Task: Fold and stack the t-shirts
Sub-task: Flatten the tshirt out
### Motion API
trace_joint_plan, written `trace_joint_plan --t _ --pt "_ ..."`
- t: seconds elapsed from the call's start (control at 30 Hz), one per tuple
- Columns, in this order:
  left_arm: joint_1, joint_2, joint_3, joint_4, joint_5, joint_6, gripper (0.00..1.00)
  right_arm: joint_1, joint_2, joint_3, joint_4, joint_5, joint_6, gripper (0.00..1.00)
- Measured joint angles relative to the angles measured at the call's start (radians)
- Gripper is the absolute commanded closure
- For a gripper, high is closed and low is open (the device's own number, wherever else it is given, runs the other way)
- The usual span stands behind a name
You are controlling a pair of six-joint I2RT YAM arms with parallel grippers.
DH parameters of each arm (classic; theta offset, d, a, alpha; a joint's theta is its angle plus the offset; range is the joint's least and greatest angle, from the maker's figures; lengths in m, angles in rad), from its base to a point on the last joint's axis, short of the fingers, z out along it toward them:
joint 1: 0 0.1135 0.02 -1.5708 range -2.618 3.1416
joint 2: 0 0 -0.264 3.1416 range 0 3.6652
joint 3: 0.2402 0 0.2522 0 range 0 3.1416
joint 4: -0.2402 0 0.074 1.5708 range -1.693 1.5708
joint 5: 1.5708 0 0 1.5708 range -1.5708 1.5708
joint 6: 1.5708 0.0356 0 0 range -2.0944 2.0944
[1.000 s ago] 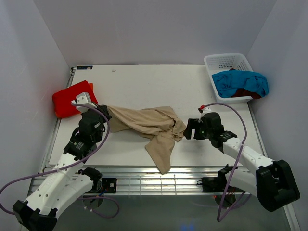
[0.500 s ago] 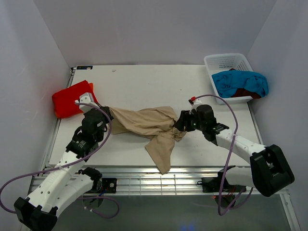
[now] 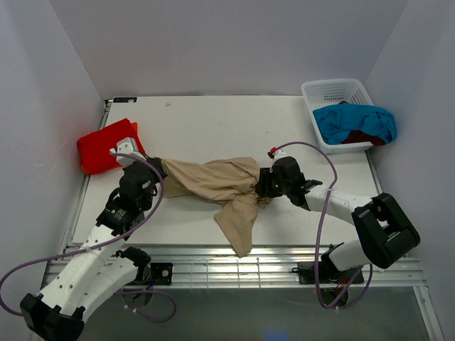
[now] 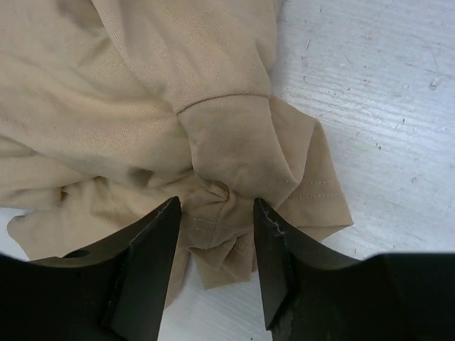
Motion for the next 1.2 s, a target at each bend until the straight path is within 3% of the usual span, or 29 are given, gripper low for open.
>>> trace_joint_plan --t 0.03,0.07,0.1,0.43,0.67,0.9,1.2 --pt "0.000 0.000 0.000 0.000 0.000 0.001 1.00 0.006 0.000 0.002 -0.005 0.019 -0.002 0.54" --pt "0.000 0.000 0.000 0.000 0.000 0.002 1.00 0.013 0.000 0.004 -0.014 0.036 -0.002 0.82" --pt "0.000 0.000 0.000 -0.001 0.000 0.002 1.00 0.018 0.000 0.006 -0.019 0.048 -0.010 0.92" --pt "0.000 0.004 0.000 -0.001 -0.003 0.006 1.00 0.039 0.014 0.047 -0.084 0.124 -0.016 0.92" --pt "0.000 0.000 0.006 -0.016 -0.003 0.015 1.00 0.041 -0.058 0.183 -0.253 0.203 -0.068 0.92" --pt "0.000 0.002 0.114 -0.054 -0.017 0.056 1.00 0.043 -0.134 0.526 -0.472 0.344 -0.153 0.92" --pt "0.000 0.003 0.453 -0.109 -0.094 0.222 1.00 0.037 -0.171 0.980 -0.699 0.526 -0.278 0.92"
